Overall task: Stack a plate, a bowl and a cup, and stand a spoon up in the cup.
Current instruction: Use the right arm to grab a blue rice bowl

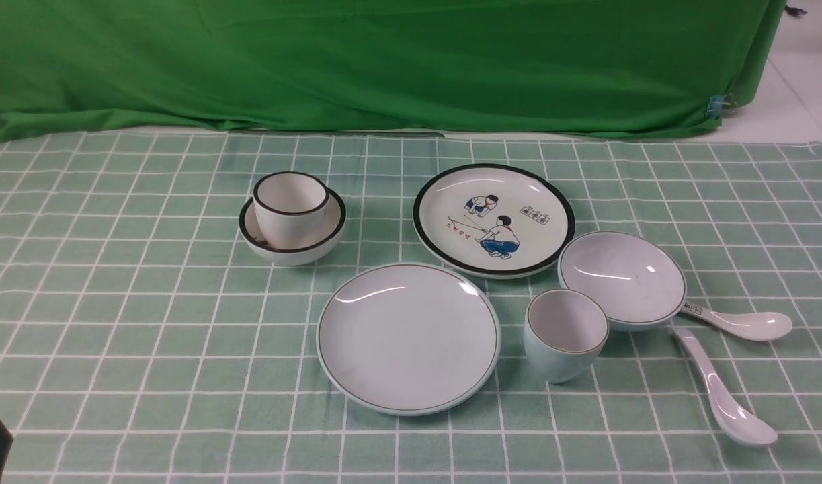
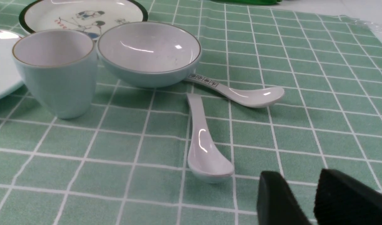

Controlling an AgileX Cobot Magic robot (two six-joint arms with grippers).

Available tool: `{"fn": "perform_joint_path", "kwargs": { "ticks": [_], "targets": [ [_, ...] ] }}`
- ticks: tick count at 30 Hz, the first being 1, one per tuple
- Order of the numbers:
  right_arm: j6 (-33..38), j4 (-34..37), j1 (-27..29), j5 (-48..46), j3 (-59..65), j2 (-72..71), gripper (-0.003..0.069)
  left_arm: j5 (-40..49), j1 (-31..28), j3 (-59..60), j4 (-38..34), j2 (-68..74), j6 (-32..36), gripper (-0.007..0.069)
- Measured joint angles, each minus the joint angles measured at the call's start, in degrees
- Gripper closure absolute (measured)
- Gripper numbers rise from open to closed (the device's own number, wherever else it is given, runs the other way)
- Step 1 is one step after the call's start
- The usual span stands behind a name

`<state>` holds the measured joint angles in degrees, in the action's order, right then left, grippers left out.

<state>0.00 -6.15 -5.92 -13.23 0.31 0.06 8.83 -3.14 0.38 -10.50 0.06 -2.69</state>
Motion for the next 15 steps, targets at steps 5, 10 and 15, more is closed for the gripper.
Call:
{"fn": "perform_joint_path", "kwargs": {
  "ticks": [5,10,15],
  "targets": [
    [0.0,0.0,0.0,0.0,0.0,0.0,0.0417,-8.8,0.0,0.0,-16.3,0.0,-9.2,0.0608],
    [0.0,0.0,0.0,0.0,0.0,0.0,0.0417,-13.1,0.0,-0.1,-15.4,0.0,-11.5,0.0608],
    [0.0,0.0,0.0,0.0,0.0,0.0,0.0417,2.6,0.5,-10.3,-14.3,3.0,-4.3,0.0608]
  ]
}}
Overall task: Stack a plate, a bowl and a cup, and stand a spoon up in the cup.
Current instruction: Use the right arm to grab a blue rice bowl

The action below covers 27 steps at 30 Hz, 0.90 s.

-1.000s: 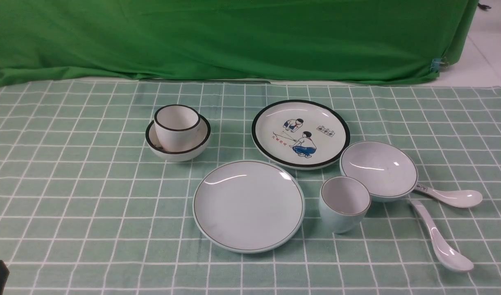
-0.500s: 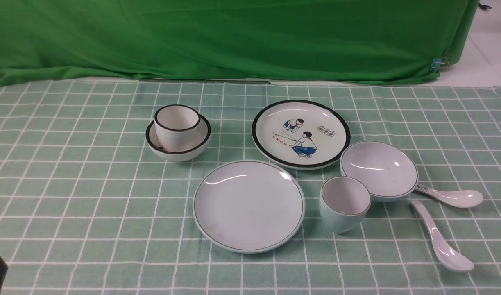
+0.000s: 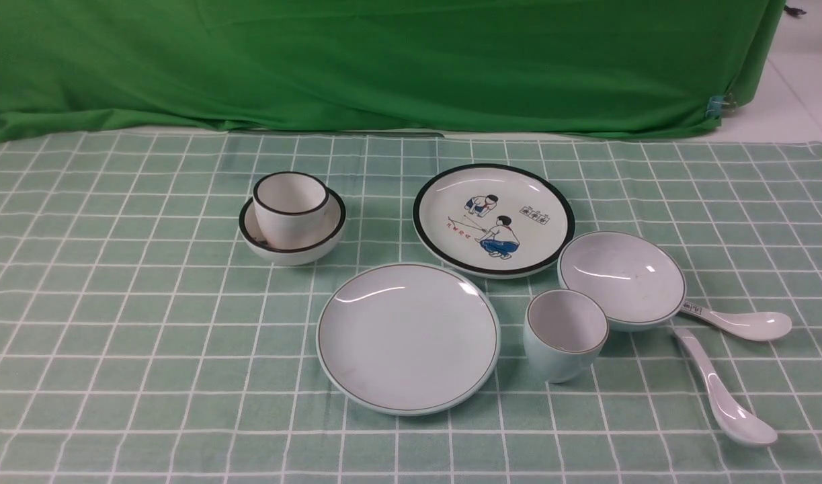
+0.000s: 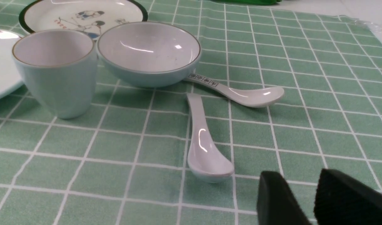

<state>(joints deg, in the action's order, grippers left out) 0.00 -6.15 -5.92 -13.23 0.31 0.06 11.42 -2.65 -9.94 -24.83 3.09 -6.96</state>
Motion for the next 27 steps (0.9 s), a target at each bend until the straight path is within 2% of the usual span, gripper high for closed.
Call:
{"fn": "perform_joint_path", "kwargs": {
  "ticks": [1,2,3,5,6,8,13,17,21,24,26,27],
  "targets": [
    [0.0,0.0,0.0,0.0,0.0,0.0,0.0417,3.7,0.4,-3.2,-0.3,2.0,5.0,0.0608],
    [0.0,0.0,0.0,0.0,0.0,0.0,0.0417,3.7,0.5,-3.9,-0.4,2.4,6.1,0.0608],
    [0.0,0.0,0.0,0.0,0.0,0.0,0.0417,7.8,1.2,-8.3,-1.2,6.1,13.4,0.0608],
    [0.0,0.0,0.0,0.0,0.0,0.0,0.0417,14.0,2.0,-14.4,-2.9,12.6,21.8,0.0608],
    [0.0,0.0,0.0,0.0,0.0,0.0,0.0417,15.2,2.1,-15.0,-3.2,13.3,22.4,0.0608],
    [0.0,0.0,0.0,0.0,0.0,0.0,0.0417,22.6,3.5,-21.9,-4.0,23.7,27.8,0.0608],
    [0.0,0.0,0.0,0.0,0.0,0.0,0.0417,25.6,8.4,-27.4,-4.2,37.0,29.6,0.0608],
    [0.0,0.1,0.0,0.7,0.0,0.0,0.0417,26.0,16.4,-28.8,-4.0,44.5,33.3,0.0608],
    [-7.4,5.4,0.0,5.6,0.0,0.0,0.0417,26.3,20.6,-29.0,-3.8,44.7,35.5,0.0608],
    [-14.0,7.8,0.0,11.7,0.0,0.0,0.0417,26.2,21.5,-29.0,-3.8,44.3,36.2,0.0608],
    [-15.4,8.2,0.0,14.4,0.0,0.0,0.0417,26.2,21.6,-29.0,-3.8,44.2,36.4,0.0608],
    [-17.6,8.5,0.0,18.9,0.0,0.0,0.0417,26.2,21.6,-29.0,-3.8,44.1,36.5,0.0608]
  ]
}}
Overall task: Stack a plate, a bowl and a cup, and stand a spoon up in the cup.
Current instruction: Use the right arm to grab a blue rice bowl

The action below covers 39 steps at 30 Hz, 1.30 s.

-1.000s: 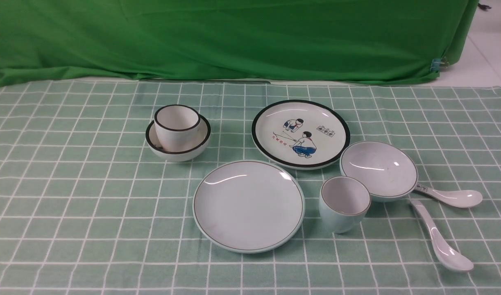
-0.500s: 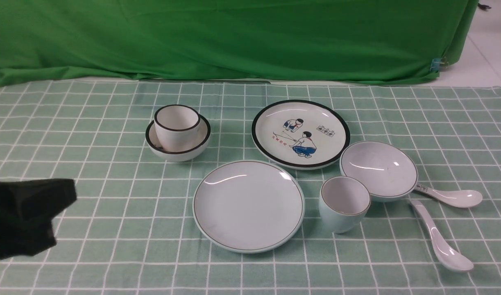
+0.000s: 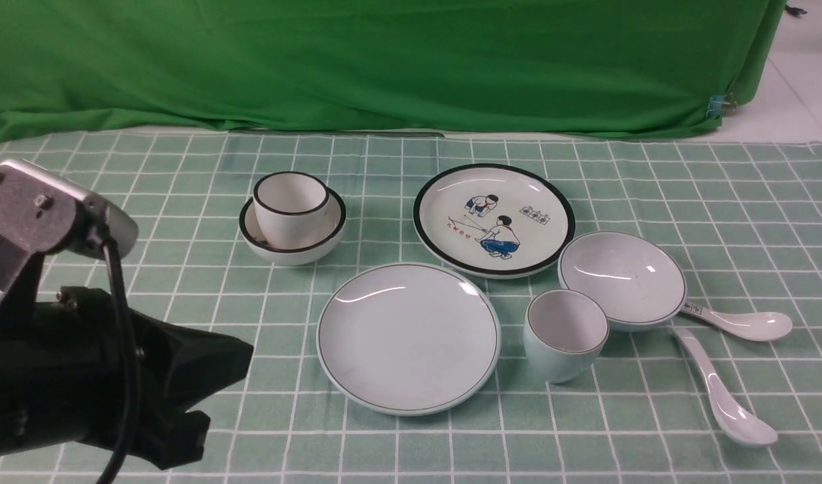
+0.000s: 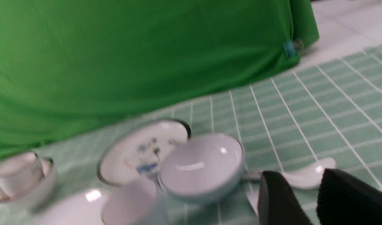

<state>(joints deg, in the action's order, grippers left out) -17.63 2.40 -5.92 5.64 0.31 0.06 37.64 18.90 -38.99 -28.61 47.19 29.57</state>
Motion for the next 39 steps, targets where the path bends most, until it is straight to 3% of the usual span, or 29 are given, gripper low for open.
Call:
{"fn": "perform_joint_path", "kwargs": {
  "ticks": [3,5,7,14,17,25,26,33,36,39],
  "targets": [
    [-4.3,0.2,0.0,2.2,0.0,0.0,0.0417,0.2,0.0,0.0,0.0,-0.1,0.1,0.0608],
    [-6.8,0.3,-0.8,-4.4,-2.8,1.3,0.0418,0.1,0.0,0.0,0.0,-0.1,0.1,0.0608],
    [-4.8,0.4,-2.6,-11.7,-8.1,5.5,0.0423,-0.3,0.1,0.0,0.0,-0.1,0.1,0.0608],
    [15.1,-0.8,-13.6,-36.2,-34.3,33.7,0.0428,-1.3,0.1,0.0,-0.3,-0.1,2.4,0.0608],
    [20.9,-2.7,-16.0,-41.3,-41.9,45.6,0.0428,0.0,0.1,0.0,-1.6,-0.8,4.6,0.0608],
    [43.9,-2.9,-14.5,-51.1,-57.7,74.8,0.0436,4.8,0.1,0.0,-3.6,-10.3,7.1,0.0608],
    [51.1,-2.0,-13.9,-52.9,-59.9,80.5,0.0435,5.6,0.1,0.0,-4.0,-13.6,7.2,0.0608],
    [66.8,-0.6,-13.7,-50.4,-64.4,91.0,0.0376,7.9,0.1,0.0,-4.1,-20.2,7.4,0.0608],
    [74.9,-0.9,-13.6,-47.1,-65.0,94.9,0.0287,8.5,0.1,0.0,-3.7,-22.4,7.4,0.0608],
    [77.5,-0.9,-13.1,-45.1,-65.2,96.9,0.0218,8.5,0.1,0.0,-3.3,-22.8,7.4,0.0608]
  ]
}}
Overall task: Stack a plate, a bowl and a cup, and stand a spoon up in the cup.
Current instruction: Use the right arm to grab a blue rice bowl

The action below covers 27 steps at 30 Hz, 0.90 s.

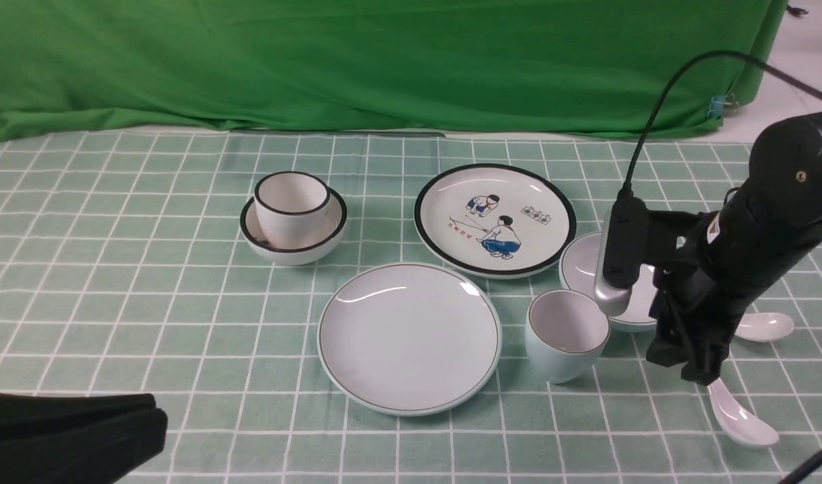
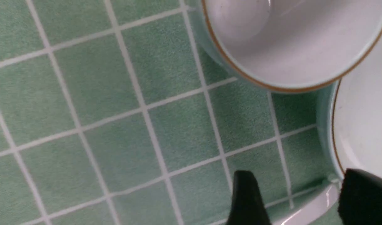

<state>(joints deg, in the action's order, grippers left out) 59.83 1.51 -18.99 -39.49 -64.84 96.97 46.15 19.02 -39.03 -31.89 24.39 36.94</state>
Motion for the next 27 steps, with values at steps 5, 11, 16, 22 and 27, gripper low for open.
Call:
{"fn": "perform_joint_path", "kwargs": {
  "ticks": [5,11,16,22,27],
  "targets": [
    [2.2,-0.4,1.4,4.3,0.0,4.2,0.0151,0.1,0.0,0.0,0.8,-0.1,0.0,0.0608],
    [4.6,-0.4,1.6,10.4,0.0,7.3,0.0145,0.2,0.0,0.0,0.8,-0.1,-0.1,0.0608],
    [8.9,-0.4,1.7,13.2,0.0,7.7,0.0145,0.2,0.0,0.0,0.8,-0.1,-1.8,0.0608],
    [10.2,-0.4,1.7,13.2,-0.1,9.2,0.0146,0.2,0.0,0.0,0.8,-0.1,-2.9,0.0608],
    [10.4,-0.4,1.7,13.5,-0.1,10.6,0.0292,0.2,0.0,0.0,0.8,-0.1,-3.4,0.0608]
  ]
}}
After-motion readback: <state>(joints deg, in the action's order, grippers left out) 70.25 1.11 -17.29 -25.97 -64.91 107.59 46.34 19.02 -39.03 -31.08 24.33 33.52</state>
